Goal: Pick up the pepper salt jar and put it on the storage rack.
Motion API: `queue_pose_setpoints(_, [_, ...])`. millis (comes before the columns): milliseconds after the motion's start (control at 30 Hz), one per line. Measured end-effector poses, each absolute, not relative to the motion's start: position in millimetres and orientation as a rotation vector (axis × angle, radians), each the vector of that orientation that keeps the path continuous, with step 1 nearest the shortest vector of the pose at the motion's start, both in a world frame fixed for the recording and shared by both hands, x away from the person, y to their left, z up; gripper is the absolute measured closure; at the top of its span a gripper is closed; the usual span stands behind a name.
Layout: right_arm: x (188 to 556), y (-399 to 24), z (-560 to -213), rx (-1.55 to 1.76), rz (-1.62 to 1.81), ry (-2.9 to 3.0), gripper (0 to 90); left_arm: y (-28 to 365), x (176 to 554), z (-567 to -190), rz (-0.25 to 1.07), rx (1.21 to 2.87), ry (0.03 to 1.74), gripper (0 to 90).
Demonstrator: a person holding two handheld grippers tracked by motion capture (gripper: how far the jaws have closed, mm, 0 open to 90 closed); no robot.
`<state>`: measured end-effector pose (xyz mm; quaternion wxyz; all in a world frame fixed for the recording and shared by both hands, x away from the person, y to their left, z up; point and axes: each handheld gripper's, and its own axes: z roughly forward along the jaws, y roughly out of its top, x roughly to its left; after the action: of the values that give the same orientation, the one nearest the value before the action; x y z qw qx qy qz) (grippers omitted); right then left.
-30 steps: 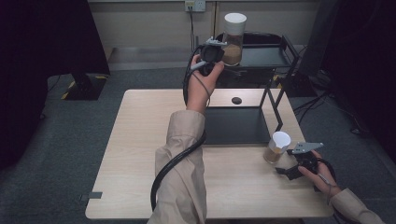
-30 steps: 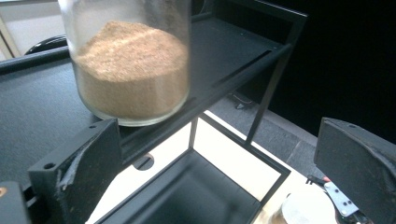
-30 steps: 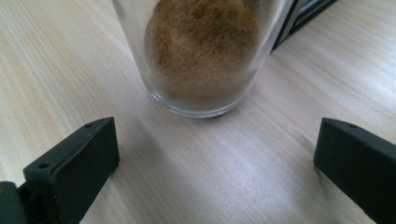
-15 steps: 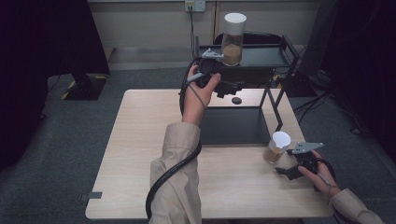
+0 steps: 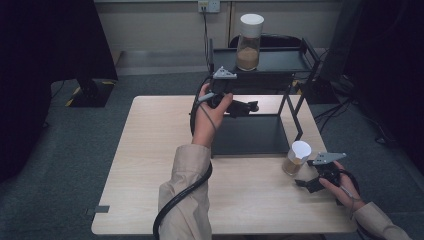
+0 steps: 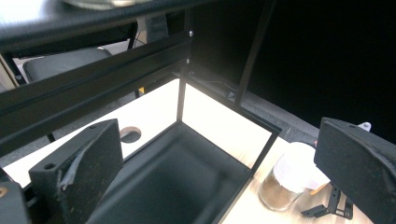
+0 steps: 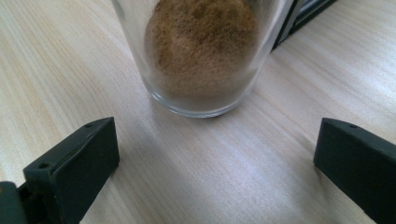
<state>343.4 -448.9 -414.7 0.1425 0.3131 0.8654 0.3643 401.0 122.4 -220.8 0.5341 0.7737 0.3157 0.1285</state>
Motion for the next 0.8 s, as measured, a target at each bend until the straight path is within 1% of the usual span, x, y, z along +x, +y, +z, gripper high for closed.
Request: queue_pose_setpoints(800, [343.3,-448.9,-414.9,0.903,1.052,2.495,0.0,132.7,385.4,-270.1,0.265,1.879,0.768,0.7])
